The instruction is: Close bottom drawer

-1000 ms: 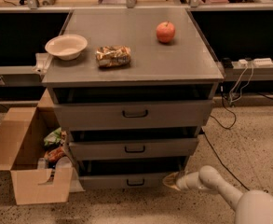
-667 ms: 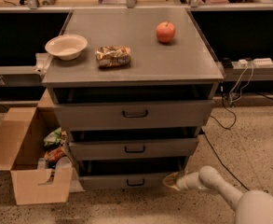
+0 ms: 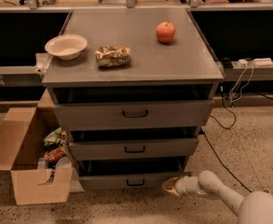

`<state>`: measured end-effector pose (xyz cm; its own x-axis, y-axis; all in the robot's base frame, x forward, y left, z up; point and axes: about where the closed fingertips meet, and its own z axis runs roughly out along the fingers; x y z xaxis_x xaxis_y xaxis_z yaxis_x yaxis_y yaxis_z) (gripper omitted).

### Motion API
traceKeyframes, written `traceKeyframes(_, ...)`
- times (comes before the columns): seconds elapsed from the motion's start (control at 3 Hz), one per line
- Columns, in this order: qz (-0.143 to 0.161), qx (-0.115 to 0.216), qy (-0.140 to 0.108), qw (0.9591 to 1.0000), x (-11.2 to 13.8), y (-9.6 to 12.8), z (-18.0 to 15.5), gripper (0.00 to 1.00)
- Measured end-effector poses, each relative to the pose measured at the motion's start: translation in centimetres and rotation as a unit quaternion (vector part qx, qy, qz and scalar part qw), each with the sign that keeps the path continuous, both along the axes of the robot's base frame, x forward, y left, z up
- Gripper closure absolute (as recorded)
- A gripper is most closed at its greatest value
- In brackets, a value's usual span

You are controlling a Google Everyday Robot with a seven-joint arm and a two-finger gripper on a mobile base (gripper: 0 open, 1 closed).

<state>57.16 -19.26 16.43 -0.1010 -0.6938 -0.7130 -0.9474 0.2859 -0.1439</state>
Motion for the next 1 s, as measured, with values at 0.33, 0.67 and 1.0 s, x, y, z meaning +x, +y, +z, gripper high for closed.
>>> traceKeyframes(0.33, -0.028, 0.002, 0.0, 0.9996, 0.2, -0.1, -0.1, 1.0)
traceKeyframes(0.67, -0.073, 0.008, -0.002, 0.9973, 1.8, -0.9, -0.2, 1.0)
traceKeyframes(1.0, -0.111, 0.025, 0.003, 0.9935, 3.0, -1.6, -0.5, 1.0)
